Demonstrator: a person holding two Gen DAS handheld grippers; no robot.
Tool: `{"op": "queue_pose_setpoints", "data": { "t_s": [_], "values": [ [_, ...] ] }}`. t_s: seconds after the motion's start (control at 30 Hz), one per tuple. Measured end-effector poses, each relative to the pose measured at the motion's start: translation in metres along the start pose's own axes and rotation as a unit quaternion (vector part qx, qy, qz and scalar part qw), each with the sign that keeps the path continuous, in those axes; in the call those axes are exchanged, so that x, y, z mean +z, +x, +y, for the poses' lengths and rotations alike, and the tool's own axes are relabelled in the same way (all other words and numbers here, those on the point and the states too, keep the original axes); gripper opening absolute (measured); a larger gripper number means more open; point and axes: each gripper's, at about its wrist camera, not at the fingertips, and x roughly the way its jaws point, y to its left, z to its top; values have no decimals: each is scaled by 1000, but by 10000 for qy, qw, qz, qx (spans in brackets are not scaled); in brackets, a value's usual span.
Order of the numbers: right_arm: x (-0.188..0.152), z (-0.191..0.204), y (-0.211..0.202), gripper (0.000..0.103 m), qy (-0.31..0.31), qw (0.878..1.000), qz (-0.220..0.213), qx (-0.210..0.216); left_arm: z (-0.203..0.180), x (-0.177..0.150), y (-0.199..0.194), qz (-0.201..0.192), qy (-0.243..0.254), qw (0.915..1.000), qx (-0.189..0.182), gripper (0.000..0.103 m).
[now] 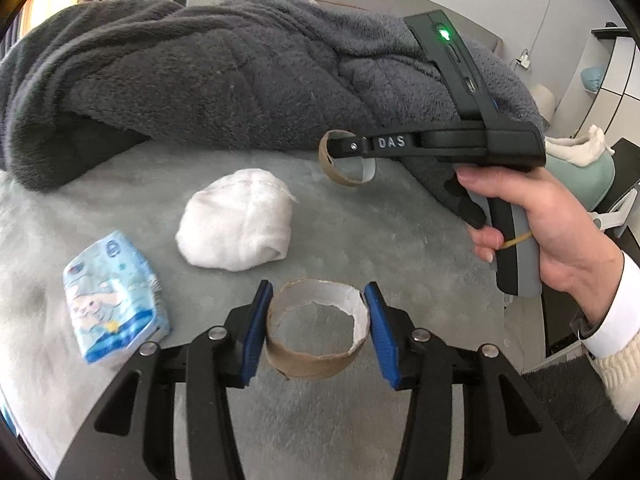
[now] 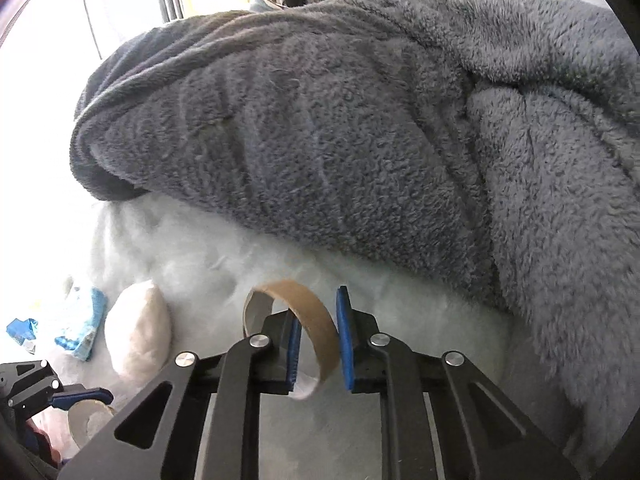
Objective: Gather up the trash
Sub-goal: 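Carry both tape rolls over the bin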
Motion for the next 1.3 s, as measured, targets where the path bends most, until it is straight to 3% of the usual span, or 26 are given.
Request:
{"op": "queue_pose_setpoints", "data": {
  "t_s": [0.17,0.57,0.87,1.3],
  "values": [
    [-8,8,-14,9,-2,9999,-119,-18,-2,-9,-21,-197,-105,9996,184,49],
    [-26,52,-56,9,-145,9984,-474,281,20,-28,-71,-615,-550,9923,923,49],
    [-22,108,-64,5,-473,9951,-627,602,61,-51,-116,-804,-1124,9766,1649,50],
    [-18,208,-68,4,-1010,9862,-685,1122,123,-92,-165,-803,-1746,9540,2300,50]
  ]
}}
